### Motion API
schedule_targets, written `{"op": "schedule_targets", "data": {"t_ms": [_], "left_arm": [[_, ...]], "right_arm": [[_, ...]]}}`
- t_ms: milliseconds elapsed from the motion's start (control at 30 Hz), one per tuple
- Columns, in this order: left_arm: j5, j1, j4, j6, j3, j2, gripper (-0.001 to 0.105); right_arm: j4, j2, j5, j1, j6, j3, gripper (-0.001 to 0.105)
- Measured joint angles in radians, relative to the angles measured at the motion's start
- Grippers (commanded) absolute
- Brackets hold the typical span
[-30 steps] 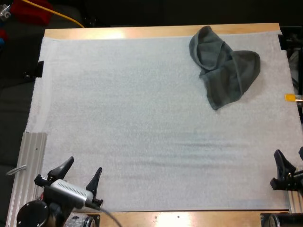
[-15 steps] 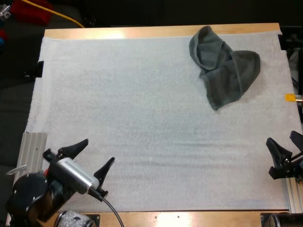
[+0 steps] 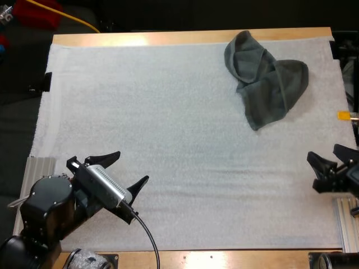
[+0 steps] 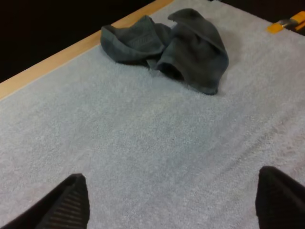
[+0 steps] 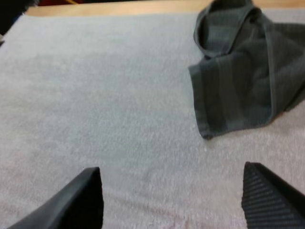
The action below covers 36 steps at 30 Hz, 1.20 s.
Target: Pick towel from pile, fold and stack
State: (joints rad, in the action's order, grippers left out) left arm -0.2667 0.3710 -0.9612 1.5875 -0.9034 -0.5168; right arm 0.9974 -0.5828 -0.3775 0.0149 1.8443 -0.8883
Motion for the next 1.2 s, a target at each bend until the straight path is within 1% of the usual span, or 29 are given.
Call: {"op": "schedule_targets", "data": {"t_ms": [167,300,333,433,767,800,933,967,1200], "left_arm": [[0.000,0.000,0.041,0.000,0.000,0.000,0.069],[0.000,0.000,0.044,0.000,0.000,0.000,0.069],[0.000,0.000,0.044,0.000,0.000,0.000,0.069],[0.000,0.000,0.044,0.000,0.000,0.000,0.069],[0.000,0.000,0.044,0.000,0.000,0.000,0.069],[0.000,0.000,0.044,0.000,0.000,0.000,0.069],[0.000,0.000,0.044,0.000,0.000,0.000,0.069],[0.000,0.000,0.044,0.000,0.000,0.000,0.069],[0.000,0.000,0.044,0.000,0.000,0.000,0.069]], "right_arm": [[-0.042,-0.093,0.038,0.000,-0.020,-0.004,0.061],[-0.119,-0.183,0.071,0.000,-0.064,-0.022,0.061],[-0.161,-0.229,0.077,0.000,-0.095,-0.028,0.061],[-0.232,-0.323,0.082,0.000,-0.138,-0.030,0.061],[-0.365,-0.556,0.090,0.000,-0.210,-0.030,0.061],[-0.445,-0.647,0.111,0.000,-0.250,-0.030,0.061],[-0.515,-0.732,0.116,0.000,-0.283,-0.030,0.061],[-0.550,-0.777,0.127,0.000,-0.297,-0.030,0.061],[-0.728,-0.953,0.172,0.000,-0.321,-0.030,0.061]]}}
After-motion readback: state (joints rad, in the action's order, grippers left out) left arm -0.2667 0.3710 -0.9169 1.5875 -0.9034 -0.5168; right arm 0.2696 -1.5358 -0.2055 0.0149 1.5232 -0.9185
